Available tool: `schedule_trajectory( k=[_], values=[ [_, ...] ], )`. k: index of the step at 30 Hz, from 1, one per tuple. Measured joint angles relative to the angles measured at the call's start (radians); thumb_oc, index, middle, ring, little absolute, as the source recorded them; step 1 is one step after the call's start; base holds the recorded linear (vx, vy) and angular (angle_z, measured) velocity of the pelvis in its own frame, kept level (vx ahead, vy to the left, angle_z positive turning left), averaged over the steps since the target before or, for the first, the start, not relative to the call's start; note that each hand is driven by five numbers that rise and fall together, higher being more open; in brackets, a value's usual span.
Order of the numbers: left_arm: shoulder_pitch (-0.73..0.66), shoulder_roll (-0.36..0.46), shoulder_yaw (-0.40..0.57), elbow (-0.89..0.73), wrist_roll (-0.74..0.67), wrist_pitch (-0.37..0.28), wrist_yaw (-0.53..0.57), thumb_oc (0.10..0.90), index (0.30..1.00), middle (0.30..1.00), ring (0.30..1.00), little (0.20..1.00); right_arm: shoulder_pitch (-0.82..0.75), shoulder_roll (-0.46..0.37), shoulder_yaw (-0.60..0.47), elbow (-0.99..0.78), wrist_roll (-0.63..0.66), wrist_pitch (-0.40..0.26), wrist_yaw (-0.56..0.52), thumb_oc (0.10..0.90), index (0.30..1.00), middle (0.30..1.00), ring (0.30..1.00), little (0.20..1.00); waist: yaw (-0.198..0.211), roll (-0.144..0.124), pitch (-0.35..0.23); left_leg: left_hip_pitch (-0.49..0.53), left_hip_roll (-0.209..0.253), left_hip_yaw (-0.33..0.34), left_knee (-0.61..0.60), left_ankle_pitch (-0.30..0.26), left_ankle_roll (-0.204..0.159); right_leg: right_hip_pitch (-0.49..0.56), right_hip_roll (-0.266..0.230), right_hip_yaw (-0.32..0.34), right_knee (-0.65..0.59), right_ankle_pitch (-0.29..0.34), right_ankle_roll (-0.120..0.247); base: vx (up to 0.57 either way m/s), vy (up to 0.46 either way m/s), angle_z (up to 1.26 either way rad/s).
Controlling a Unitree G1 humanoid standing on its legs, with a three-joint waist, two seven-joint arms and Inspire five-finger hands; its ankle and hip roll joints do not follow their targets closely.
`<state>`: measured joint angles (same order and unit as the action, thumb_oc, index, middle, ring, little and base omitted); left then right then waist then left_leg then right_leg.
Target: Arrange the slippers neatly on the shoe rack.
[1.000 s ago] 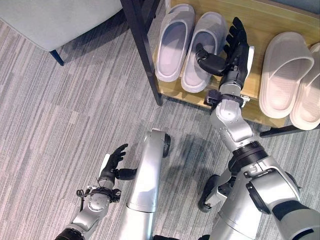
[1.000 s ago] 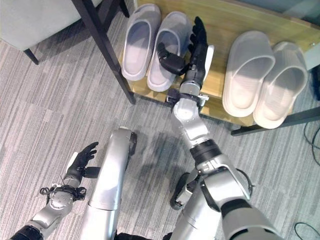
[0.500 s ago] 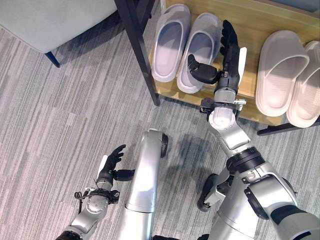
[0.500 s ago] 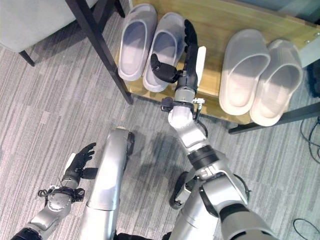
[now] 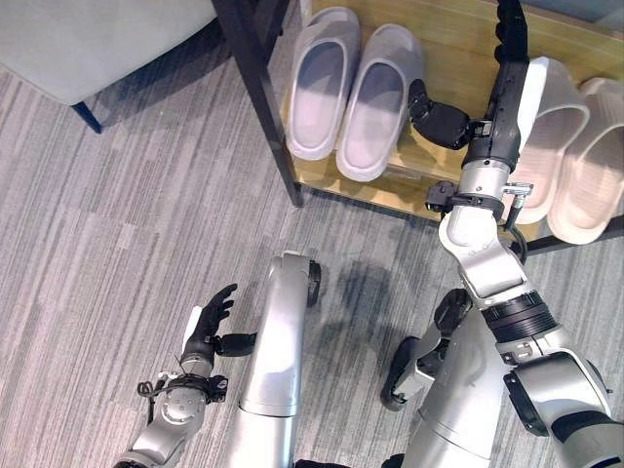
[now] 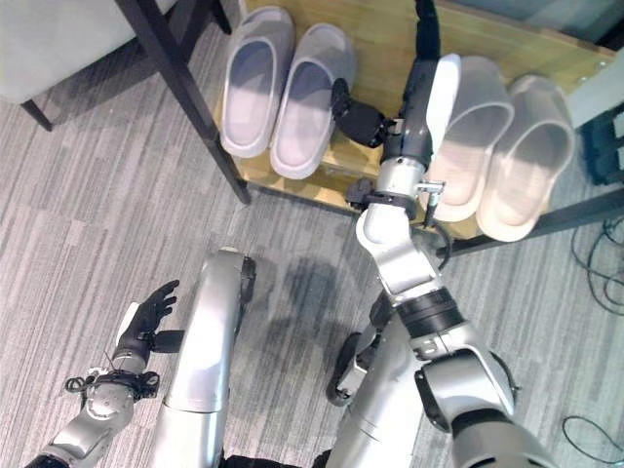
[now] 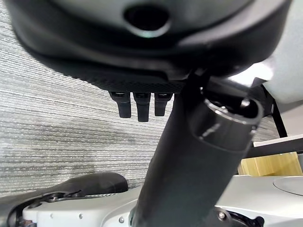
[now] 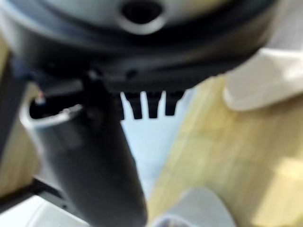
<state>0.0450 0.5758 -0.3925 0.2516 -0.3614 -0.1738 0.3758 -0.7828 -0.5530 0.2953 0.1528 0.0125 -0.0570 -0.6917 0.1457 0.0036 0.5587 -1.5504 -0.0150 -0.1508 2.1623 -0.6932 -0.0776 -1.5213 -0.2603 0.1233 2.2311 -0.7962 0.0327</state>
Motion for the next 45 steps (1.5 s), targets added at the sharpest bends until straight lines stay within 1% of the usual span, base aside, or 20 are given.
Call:
schedule_trajectory(
  k=[6,9,10,13,14,15,16,18,21,26,28,30,32,34,36,39,40,42,43,45],
  values=[
    [0.031,0.000,0.030,-0.022,0.012,0.005,0.000,0.800,0.900,0.900,0.900,0.900,0.127,-0.073,-0.004,-0.116,0.015,-0.024,0.099,0.800,0.900,0.900,0.900,0.900,-0.022,-0.018,0.000,0.001,0.001,0.012,-0.001,-0.001,0.001,-0.008,0.011,0.016,0.002,0.002,0.005,0.00,-0.014,0.00],
    [0.039,-0.007,0.053,-0.028,0.039,0.012,-0.013,0.800,0.900,0.900,0.900,0.900,0.252,-0.130,-0.032,-0.198,0.014,-0.042,0.145,0.800,0.900,0.900,0.900,0.900,-0.030,-0.029,0.000,0.001,-0.002,0.022,-0.011,0.000,0.000,-0.010,0.011,0.026,0.000,-0.001,0.009,-0.04,-0.066,0.05],
    [0.050,-0.010,0.072,-0.030,0.048,0.012,-0.014,0.800,0.900,0.900,0.900,0.900,0.292,-0.147,-0.035,-0.219,0.012,-0.050,0.158,0.800,0.900,0.900,0.900,0.900,-0.039,-0.042,0.000,0.004,-0.003,0.025,-0.019,0.001,-0.002,-0.010,0.011,0.028,-0.004,-0.003,0.012,-0.08,-0.056,0.08],
    [0.052,-0.036,0.102,-0.024,0.051,0.023,-0.017,0.800,0.900,0.900,0.900,0.900,0.359,-0.173,-0.072,-0.259,-0.003,-0.065,0.183,0.800,0.900,0.900,0.900,0.900,-0.055,-0.053,-0.001,0.002,-0.016,0.030,-0.079,0.020,-0.024,-0.014,0.008,0.022,-0.050,0.003,0.009,-0.16,-0.001,0.11],
    [0.024,-0.050,0.104,-0.004,0.059,0.030,-0.014,0.800,0.900,0.900,0.900,0.900,0.368,-0.184,-0.079,-0.259,-0.019,-0.074,0.187,0.800,0.900,0.900,0.900,0.900,-0.066,-0.060,-0.001,0.003,-0.015,0.035,-0.131,0.041,-0.015,-0.017,0.006,0.012,-0.093,0.018,-0.005,-0.24,0.057,0.09],
    [-0.009,-0.059,0.113,0.018,0.082,0.036,-0.014,0.800,0.900,0.900,0.900,0.900,0.373,-0.186,-0.094,-0.260,-0.037,-0.078,0.190,0.800,0.900,0.900,0.900,0.900,-0.067,-0.065,-0.002,0.004,-0.017,0.037,-0.200,0.070,-0.020,-0.020,0.004,-0.007,-0.159,0.048,-0.013,-0.19,0.049,0.04],
    [-0.023,-0.064,0.117,0.029,0.094,0.049,-0.015,0.800,0.900,0.900,0.900,0.900,0.373,-0.187,-0.102,-0.262,-0.046,-0.079,0.194,0.800,0.900,0.900,0.900,0.900,-0.063,-0.065,-0.002,0.004,-0.017,0.036,-0.241,0.091,-0.031,-0.021,0.003,-0.020,-0.199,0.070,-0.004,-0.24,0.069,-0.03],
    [-0.106,-0.085,0.122,0.084,0.118,0.072,-0.009,0.800,0.900,0.900,0.900,0.900,0.364,-0.218,-0.138,-0.290,-0.087,-0.089,0.200,0.800,0.900,0.900,0.900,0.900,-0.068,-0.065,-0.002,0.005,-0.014,0.033,-0.406,0.165,-0.033,-0.021,-0.003,-0.070,-0.361,0.150,-0.031,-0.18,0.060,-0.05],
    [-0.146,-0.087,0.129,0.113,0.128,0.080,-0.008,0.800,0.900,0.900,0.900,0.900,0.331,-0.246,-0.152,-0.292,-0.119,-0.099,0.206,0.800,0.900,0.900,0.900,0.900,-0.073,-0.065,-0.002,0.017,-0.013,0.027,-0.511,0.211,-0.027,-0.004,-0.005,-0.103,-0.468,0.192,-0.038,-0.16,0.069,0.00],
    [-0.190,-0.084,0.166,0.112,0.123,0.073,-0.011,0.800,0.900,0.900,0.900,0.900,0.306,-0.258,-0.154,-0.303,-0.161,-0.110,0.247,0.800,0.900,0.900,0.900,0.900,-0.056,-0.058,-0.005,0.062,-0.010,-0.018,-0.716,0.298,-0.029,0.090,-0.015,-0.207,-0.685,0.266,-0.063,-0.15,-0.019,0.10],
    [-0.221,-0.093,0.166,0.071,0.114,0.046,-0.016,0.800,0.900,0.900,0.900,0.900,0.317,-0.254,-0.107,-0.273,-0.165,-0.105,0.283,0.800,0.900,0.900,0.900,0.900,-0.047,-0.059,-0.007,0.139,-0.017,-0.020,-0.855,0.361,-0.026,0.171,-0.021,-0.239,-0.811,0.314,-0.059,-0.15,-0.073,0.26],
    [-0.229,-0.104,0.170,0.038,0.114,0.007,-0.021,0.800,0.900,0.900,0.900,0.900,0.355,-0.217,-0.079,-0.250,-0.192,-0.119,0.319,0.800,0.900,0.900,0.900,0.900,-0.045,-0.060,-0.008,0.225,-0.016,-0.022,-0.960,0.396,-0.025,0.260,-0.022,-0.262,-0.911,0.346,-0.058,-0.15,-0.095,0.17],
    [-0.228,-0.115,0.170,0.026,0.113,-0.018,-0.041,0.800,0.900,0.900,0.900,0.900,0.415,-0.183,-0.042,-0.213,-0.210,-0.128,0.344,0.800,0.900,0.900,0.900,0.900,-0.046,-0.069,-0.038,0.293,-0.011,-0.022,-1.063,0.433,-0.021,0.328,-0.015,-0.281,-1.011,0.384,-0.050,-0.10,-0.115,0.04],
    [-0.222,-0.124,0.164,0.025,0.114,-0.019,-0.068,0.800,0.900,0.900,0.900,0.900,0.492,-0.138,-0.019,-0.137,-0.250,-0.126,0.379,0.800,0.900,0.900,0.900,0.900,-0.051,-0.077,-0.071,0.371,0.002,-0.026,-1.183,0.471,-0.009,0.412,0.000,-0.310,-1.131,0.424,-0.053,-0.06,-0.133,0.01],
    [-0.221,-0.130,0.154,0.035,0.114,-0.017,-0.089,0.800,0.900,0.900,0.900,0.900,0.521,-0.091,0.000,-0.043,-0.265,-0.103,0.386,0.800,0.900,0.900,0.900,0.900,-0.053,-0.083,-0.074,0.452,0.008,-0.035,-1.282,0.516,-0.022,0.498,0.015,-0.334,-1.229,0.465,-0.040,-0.02,-0.105,0.06],
    [-0.201,-0.130,0.139,0.061,0.117,-0.017,-0.118,0.800,0.900,0.900,0.900,0.900,0.593,-0.074,0.041,0.051,-0.290,-0.084,0.416,0.800,0.900,0.900,0.900,0.900,-0.051,-0.091,-0.090,0.581,0.023,-0.040,-1.435,0.567,-0.026,0.627,0.030,-0.369,-1.368,0.509,-0.038,0.08,-0.153,0.08],
    [-0.201,-0.129,0.135,0.093,0.126,-0.011,-0.135,0.800,0.900,0.900,0.900,0.900,0.593,-0.042,0.056,0.124,-0.321,-0.083,0.424,0.800,0.900,0.900,0.900,0.900,-0.052,-0.095,-0.089,0.667,0.033,-0.046,-1.532,0.607,-0.032,0.709,0.048,-0.383,-1.456,0.542,-0.032,0.12,-0.127,0.07],
    [-0.191,-0.128,0.129,0.118,0.131,0.003,-0.152,0.800,0.900,0.900,0.900,0.900,0.596,-0.002,0.075,0.210,-0.346,-0.080,0.430,0.800,0.900,0.900,0.900,0.900,-0.049,-0.101,-0.096,0.786,0.048,-0.046,-1.654,0.648,-0.033,0.819,0.064,-0.406,-1.562,0.572,-0.031,0.10,-0.082,0.06],
    [-0.170,-0.126,0.127,0.123,0.139,0.006,-0.161,0.800,0.900,0.900,0.900,0.900,0.600,0.020,0.096,0.267,-0.360,-0.080,0.431,0.800,0.900,0.900,0.900,0.900,-0.049,-0.111,-0.112,0.869,0.059,-0.046,-1.740,0.674,-0.033,0.892,0.078,-0.408,-1.632,0.592,-0.028,0.07,-0.029,0.03],
    [-0.130,-0.118,0.108,0.122,0.171,0.007,-0.175,0.800,0.900,0.900,0.900,0.900,0.634,0.042,0.112,0.325,-0.363,-0.079,0.436,0.800,0.900,0.900,0.900,0.900,-0.047,-0.108,-0.168,0.988,0.080,-0.044,-1.869,0.719,-0.038,1.007,0.102,-0.428,-1.751,0.632,-0.023,0.12,-0.019,-0.03]
  ],
)
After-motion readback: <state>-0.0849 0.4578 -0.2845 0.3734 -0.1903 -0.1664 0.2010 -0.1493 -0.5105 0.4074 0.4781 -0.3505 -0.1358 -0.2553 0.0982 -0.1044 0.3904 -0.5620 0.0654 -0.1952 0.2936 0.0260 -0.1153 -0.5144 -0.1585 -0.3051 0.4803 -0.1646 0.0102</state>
